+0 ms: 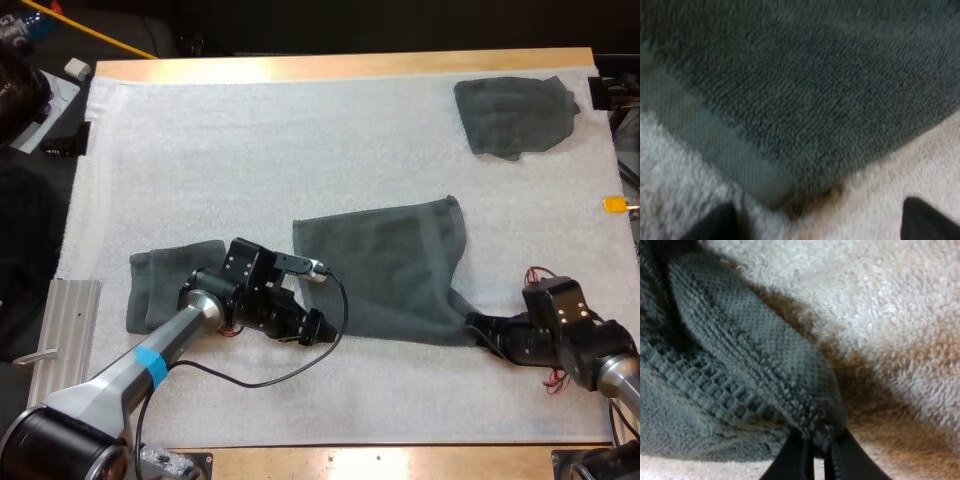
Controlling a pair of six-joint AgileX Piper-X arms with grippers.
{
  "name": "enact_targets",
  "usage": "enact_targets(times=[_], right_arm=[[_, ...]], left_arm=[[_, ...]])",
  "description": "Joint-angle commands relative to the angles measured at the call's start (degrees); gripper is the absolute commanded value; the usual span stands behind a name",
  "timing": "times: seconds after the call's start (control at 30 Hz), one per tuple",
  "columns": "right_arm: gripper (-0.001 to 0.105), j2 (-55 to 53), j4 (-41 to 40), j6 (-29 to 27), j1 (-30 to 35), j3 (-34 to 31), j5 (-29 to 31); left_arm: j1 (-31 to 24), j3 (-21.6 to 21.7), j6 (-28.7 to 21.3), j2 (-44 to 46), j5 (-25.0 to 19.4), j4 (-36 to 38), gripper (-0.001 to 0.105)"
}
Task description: Pick towel from pile, fold and stack
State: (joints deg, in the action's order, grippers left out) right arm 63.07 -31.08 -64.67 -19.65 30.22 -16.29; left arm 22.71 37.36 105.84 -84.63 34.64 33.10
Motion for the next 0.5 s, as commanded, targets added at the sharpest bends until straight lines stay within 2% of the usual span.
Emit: enact_targets(times=[0.0,0.2,0.47], right_arm=[[0.0,-0.3,-1.1,-0.5,0.0,0.0,0.0],[0.0,-0.4,-1.5,-0.6,0.1,0.0,0.1],[0.0,-0.5,-1.8,-0.6,0.0,0.0,0.2]], left_arm=[[0.1,0.0,0.9,0.0,0.5,-2.0,0.063],[0.2,0.0,1.7,-0.9,1.6,-4.2,0.056],[0.0,0.2,2.5,-2.5,8.3,-4.9,0.057]])
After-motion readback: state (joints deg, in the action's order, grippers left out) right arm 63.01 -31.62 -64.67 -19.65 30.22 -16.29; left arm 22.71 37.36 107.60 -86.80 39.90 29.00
